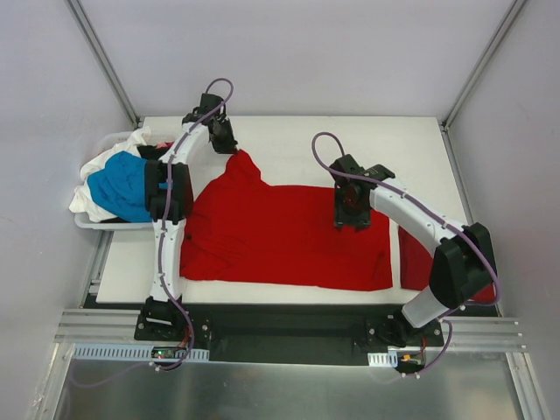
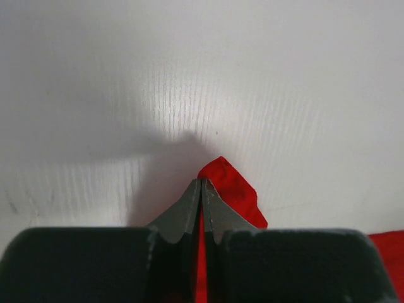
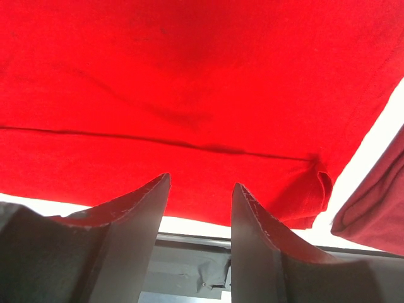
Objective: Fold and stack the t-shirts
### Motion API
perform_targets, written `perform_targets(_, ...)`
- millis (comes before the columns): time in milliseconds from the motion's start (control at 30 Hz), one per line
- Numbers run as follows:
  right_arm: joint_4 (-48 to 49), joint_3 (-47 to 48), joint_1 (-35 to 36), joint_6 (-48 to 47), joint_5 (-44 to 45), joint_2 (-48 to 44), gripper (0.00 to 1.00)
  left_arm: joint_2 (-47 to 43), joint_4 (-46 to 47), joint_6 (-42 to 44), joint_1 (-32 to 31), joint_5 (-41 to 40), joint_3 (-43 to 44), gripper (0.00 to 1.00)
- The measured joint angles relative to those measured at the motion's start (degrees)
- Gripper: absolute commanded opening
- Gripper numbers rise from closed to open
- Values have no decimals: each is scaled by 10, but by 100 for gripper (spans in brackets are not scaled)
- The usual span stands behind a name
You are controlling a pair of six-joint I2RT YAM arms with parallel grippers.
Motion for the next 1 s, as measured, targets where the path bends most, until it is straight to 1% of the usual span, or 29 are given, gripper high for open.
perform_targets(267,13,1,6,7,-1,8,48,-112,-6,6,0,-13,-53,0)
perform_targets(433,22,7,2,7,-2,29,48,-185,-4,14,-9,-15,-115,0)
perform_targets(567,37,10,-21,8,-5,35,48,-225,-1,16,-23,-17,-182,0)
perform_targets(800,50,11,-62,9,-1,38,48,-323,8,14,-65,-30,-345,0)
perform_targets(900,53,12,-91,11,-3,50,48,-374,10,7,-79,-35,-398,0)
perform_targets(1000,60,14,-135,10,-9,72,49,-424,10,-2,-83,-44,-441,0)
